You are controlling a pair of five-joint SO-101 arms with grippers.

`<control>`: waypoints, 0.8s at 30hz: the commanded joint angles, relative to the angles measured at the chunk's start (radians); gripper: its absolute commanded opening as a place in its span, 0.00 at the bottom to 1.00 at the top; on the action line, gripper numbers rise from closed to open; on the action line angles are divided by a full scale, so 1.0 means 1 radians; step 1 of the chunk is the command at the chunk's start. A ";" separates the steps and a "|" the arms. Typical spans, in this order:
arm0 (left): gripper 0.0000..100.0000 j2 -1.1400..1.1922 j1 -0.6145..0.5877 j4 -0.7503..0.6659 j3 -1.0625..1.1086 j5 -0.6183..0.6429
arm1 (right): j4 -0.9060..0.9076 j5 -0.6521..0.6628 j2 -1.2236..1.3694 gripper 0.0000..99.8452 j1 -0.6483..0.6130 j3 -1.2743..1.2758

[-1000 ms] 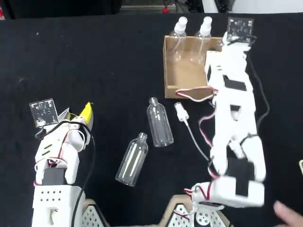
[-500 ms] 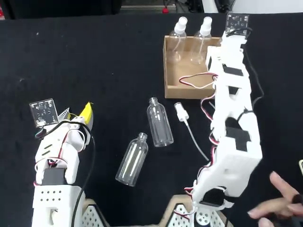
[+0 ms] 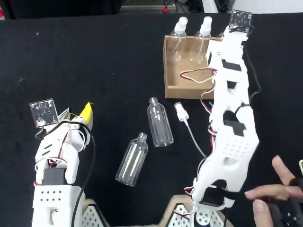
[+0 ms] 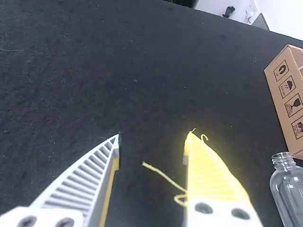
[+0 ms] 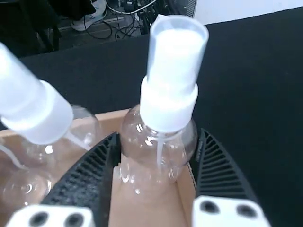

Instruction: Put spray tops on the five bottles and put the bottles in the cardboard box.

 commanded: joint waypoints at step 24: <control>0.21 -0.011 0.013 -0.023 -0.008 0.003 | -0.015 -0.005 0.088 0.17 0.018 -0.186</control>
